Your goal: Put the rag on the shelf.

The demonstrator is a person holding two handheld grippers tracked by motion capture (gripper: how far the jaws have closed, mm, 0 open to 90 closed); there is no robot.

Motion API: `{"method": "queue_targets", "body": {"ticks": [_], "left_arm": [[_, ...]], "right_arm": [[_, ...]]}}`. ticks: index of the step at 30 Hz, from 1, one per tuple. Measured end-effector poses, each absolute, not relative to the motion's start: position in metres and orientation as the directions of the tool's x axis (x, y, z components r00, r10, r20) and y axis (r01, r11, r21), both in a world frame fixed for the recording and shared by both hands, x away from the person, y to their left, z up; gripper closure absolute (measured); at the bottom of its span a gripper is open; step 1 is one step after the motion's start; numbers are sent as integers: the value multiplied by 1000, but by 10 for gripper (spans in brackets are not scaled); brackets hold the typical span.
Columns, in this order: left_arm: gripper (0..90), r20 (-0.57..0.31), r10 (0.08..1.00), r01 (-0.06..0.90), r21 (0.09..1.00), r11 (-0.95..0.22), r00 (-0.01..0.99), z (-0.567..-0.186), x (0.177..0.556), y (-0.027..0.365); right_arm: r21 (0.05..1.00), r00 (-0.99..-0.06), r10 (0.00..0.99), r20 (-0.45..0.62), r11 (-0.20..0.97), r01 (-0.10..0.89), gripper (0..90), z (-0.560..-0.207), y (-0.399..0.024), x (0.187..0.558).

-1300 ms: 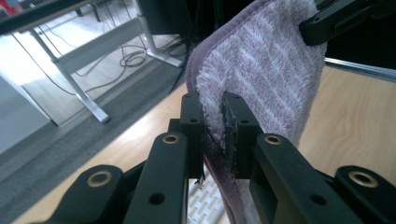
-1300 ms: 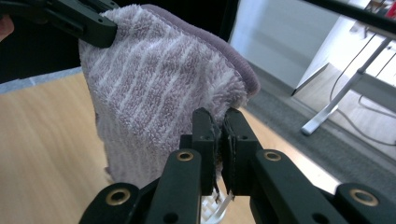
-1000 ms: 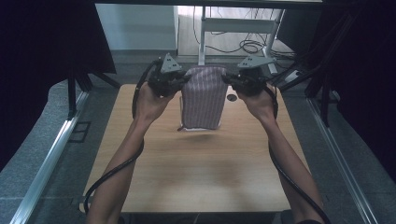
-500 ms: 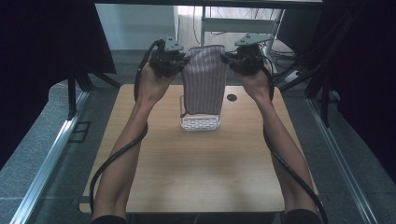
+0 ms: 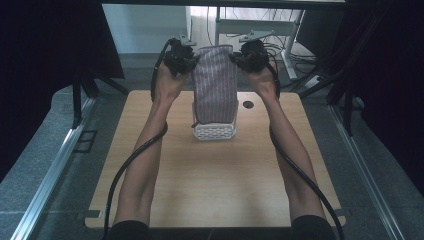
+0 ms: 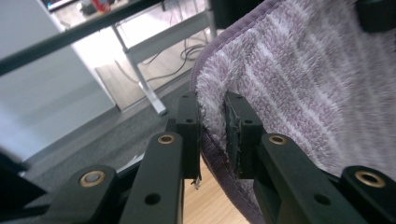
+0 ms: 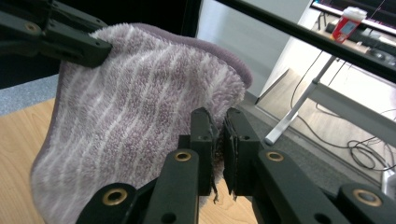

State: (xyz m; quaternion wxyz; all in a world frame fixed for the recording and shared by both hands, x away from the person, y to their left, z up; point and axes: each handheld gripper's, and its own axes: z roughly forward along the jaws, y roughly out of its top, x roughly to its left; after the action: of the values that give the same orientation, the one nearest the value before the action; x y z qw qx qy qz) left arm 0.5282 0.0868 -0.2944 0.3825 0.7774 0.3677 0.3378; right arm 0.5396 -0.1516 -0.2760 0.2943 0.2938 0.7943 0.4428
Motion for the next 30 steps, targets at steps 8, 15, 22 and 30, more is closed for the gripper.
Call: {"method": "queue_targets", "body": {"ticks": [8,15,22,30], "left_arm": [[752,324,831,356,789,-502,453,-330,550,74],[735,316,825,387,766,-513,468,-354,559,65],[484,268,834,411,772,-485,482,-358,555,67],[307,162,818,410,801,-436,552,-350,536,73]], "right_arm": [[857,-646,745,-169,435,277,830,-307,-145,565],[826,-633,760,-149,447,342,824,-330,-147,576],[800,-671,734,-105,463,382,675,-344,-151,579],[807,-699,713,-52,442,392,519,-345,-150,566]]}}
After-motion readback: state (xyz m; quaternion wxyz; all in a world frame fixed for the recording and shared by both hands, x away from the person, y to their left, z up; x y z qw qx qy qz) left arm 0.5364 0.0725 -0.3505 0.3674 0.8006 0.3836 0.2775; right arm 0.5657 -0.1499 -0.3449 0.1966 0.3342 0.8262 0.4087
